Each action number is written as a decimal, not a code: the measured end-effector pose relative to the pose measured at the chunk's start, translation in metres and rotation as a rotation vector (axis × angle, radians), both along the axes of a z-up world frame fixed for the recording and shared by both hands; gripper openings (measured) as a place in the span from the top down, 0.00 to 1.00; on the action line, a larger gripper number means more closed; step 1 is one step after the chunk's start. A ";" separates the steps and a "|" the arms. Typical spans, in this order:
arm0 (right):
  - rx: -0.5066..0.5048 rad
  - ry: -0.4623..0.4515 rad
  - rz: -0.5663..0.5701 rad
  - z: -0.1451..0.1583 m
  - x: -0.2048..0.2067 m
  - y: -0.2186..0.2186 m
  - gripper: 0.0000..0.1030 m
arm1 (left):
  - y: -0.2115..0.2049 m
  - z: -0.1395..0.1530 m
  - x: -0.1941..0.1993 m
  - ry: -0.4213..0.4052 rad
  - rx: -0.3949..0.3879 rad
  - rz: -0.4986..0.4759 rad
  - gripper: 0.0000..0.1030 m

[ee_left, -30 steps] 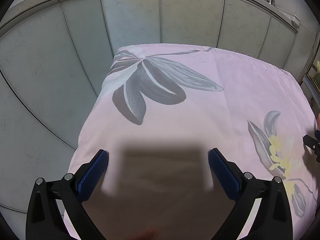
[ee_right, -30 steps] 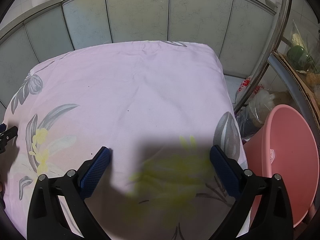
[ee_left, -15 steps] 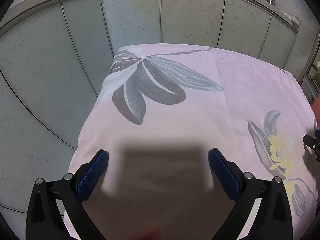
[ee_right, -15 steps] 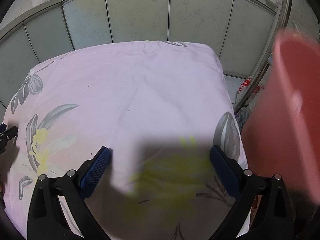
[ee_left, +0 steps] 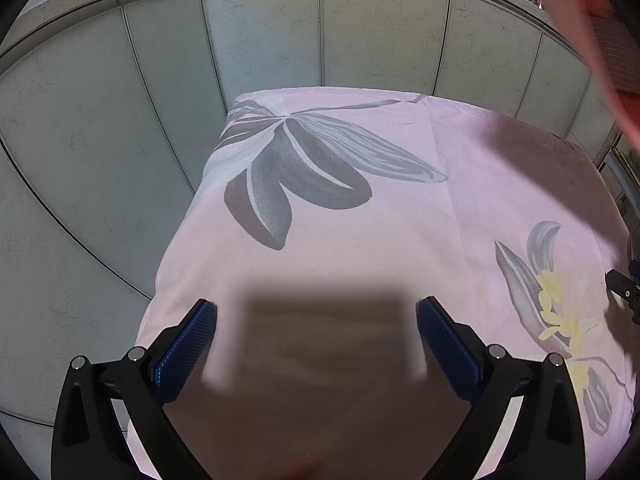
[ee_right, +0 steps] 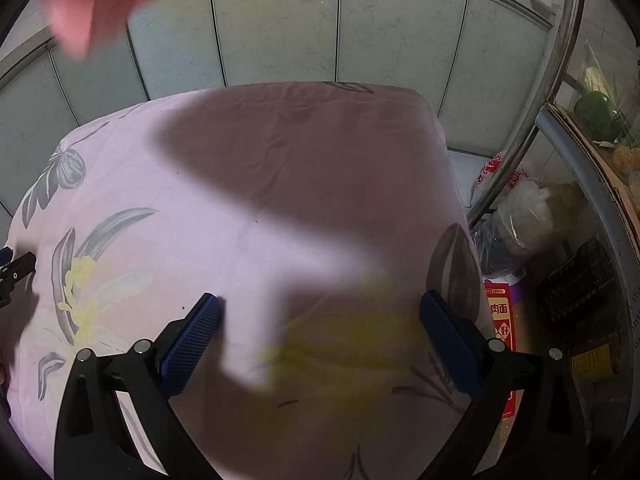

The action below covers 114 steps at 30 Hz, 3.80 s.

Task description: Collect trash

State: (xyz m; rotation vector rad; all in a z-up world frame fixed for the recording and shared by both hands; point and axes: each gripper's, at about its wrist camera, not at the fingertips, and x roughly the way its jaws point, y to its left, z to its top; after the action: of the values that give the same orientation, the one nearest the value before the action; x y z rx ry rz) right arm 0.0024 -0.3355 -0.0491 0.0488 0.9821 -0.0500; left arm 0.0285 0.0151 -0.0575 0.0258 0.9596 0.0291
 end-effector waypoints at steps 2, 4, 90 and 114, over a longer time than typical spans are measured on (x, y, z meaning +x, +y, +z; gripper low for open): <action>0.000 0.000 0.000 0.000 0.000 0.000 0.03 | 0.000 0.000 0.000 -0.001 -0.003 0.000 0.04; 0.000 0.000 0.000 -0.001 0.000 0.000 0.03 | 0.001 0.000 -0.001 -0.001 -0.005 -0.001 0.04; -0.001 0.000 -0.001 0.000 0.001 0.001 0.03 | -0.001 -0.001 0.003 0.001 -0.003 -0.008 0.04; 0.000 0.005 0.003 0.000 0.001 0.000 0.03 | 0.006 0.024 -0.027 -0.033 -0.024 -0.067 0.19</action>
State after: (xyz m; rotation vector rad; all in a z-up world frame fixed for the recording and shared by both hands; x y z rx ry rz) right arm 0.0034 -0.3352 -0.0490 0.0472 0.9870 -0.0473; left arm 0.0015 0.0206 -0.0331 0.0354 0.9256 -0.0436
